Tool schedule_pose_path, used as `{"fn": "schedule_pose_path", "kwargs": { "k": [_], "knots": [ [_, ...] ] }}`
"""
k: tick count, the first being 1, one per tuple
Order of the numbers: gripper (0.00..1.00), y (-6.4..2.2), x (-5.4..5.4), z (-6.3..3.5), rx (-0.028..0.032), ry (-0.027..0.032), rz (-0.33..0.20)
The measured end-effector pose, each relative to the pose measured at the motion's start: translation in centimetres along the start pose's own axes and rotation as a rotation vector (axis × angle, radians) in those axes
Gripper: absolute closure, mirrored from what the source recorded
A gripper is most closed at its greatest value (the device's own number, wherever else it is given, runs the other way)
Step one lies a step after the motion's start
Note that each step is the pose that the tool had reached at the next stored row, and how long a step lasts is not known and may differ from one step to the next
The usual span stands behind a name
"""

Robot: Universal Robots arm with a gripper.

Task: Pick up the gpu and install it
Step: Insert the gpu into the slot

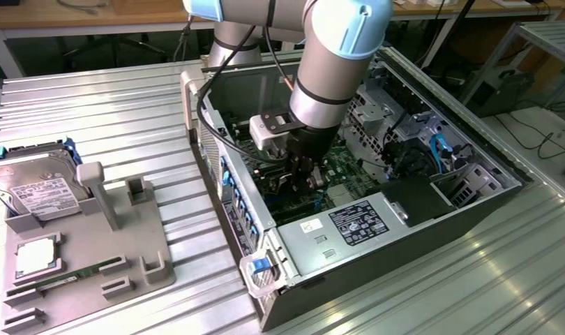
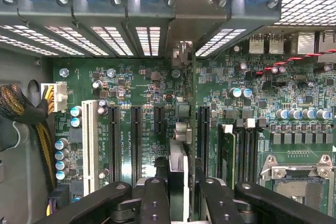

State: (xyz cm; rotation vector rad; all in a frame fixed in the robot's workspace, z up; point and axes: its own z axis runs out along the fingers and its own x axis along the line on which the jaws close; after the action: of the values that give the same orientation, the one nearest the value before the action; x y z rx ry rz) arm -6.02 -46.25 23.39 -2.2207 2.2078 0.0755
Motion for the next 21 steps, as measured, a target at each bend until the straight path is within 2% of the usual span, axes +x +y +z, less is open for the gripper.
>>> {"fn": "schedule_pose_path", "kwargs": {
  "k": [5,7,9,11,17,18,19,21],
  "knots": [
    [0.72,0.0,0.0,0.1,-0.0001,-0.0003,0.0],
    [0.72,-0.01,0.01,0.39,0.0,-0.0014,0.0],
    [0.72,-0.01,0.04,0.7,-0.0007,0.0002,0.0],
    [0.72,-0.03,0.02,0.84,-0.0003,-0.0017,0.0],
    [0.72,-0.02,0.03,0.83,0.0013,-0.0016,0.0],
    [0.72,-0.03,-0.01,0.93,0.003,-0.0049,0.0],
    [0.65,-0.01,0.01,0.58,0.0027,-0.0018,0.0],
    [0.65,0.0,-0.02,-0.05,0.0062,-0.0014,0.0]
  ]
}}
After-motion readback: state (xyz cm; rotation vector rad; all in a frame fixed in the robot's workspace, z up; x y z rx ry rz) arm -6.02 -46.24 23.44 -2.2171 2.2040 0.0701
